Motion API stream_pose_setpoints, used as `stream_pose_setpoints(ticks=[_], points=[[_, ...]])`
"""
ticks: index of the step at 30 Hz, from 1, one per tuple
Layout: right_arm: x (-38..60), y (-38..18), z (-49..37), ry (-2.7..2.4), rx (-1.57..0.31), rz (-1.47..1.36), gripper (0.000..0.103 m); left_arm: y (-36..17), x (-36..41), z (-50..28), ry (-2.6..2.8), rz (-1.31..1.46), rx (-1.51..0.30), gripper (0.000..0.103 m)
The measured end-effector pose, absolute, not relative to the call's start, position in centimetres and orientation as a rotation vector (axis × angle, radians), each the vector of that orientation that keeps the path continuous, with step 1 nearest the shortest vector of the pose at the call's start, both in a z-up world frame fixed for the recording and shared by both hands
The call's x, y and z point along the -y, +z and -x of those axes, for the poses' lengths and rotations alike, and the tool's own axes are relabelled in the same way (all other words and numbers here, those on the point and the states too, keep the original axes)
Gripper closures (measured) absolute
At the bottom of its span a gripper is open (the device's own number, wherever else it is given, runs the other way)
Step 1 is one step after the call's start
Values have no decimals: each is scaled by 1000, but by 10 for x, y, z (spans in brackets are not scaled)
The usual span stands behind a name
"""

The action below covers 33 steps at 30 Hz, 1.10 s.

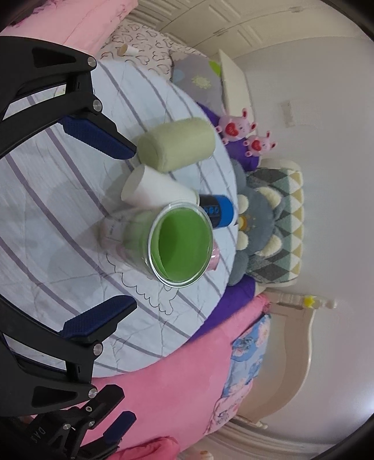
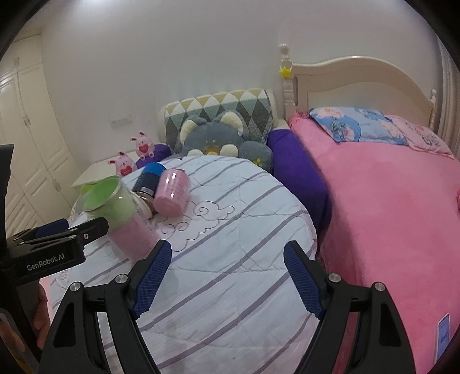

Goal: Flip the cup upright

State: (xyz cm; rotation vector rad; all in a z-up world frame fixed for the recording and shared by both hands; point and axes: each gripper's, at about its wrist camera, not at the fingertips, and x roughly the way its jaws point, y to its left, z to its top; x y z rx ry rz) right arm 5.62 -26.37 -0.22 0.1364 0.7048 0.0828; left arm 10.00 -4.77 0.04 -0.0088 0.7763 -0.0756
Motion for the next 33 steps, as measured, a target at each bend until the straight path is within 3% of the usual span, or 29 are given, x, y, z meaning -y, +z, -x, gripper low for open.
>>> stream_pose_setpoints(ticks=[22, 33], points=[[217, 8, 22, 50, -589, -87, 21, 6, 8, -17, -81, -15, -572, 3], [219, 10, 40, 44, -487, -103, 21, 18, 10, 13, -61, -41, -377, 0]])
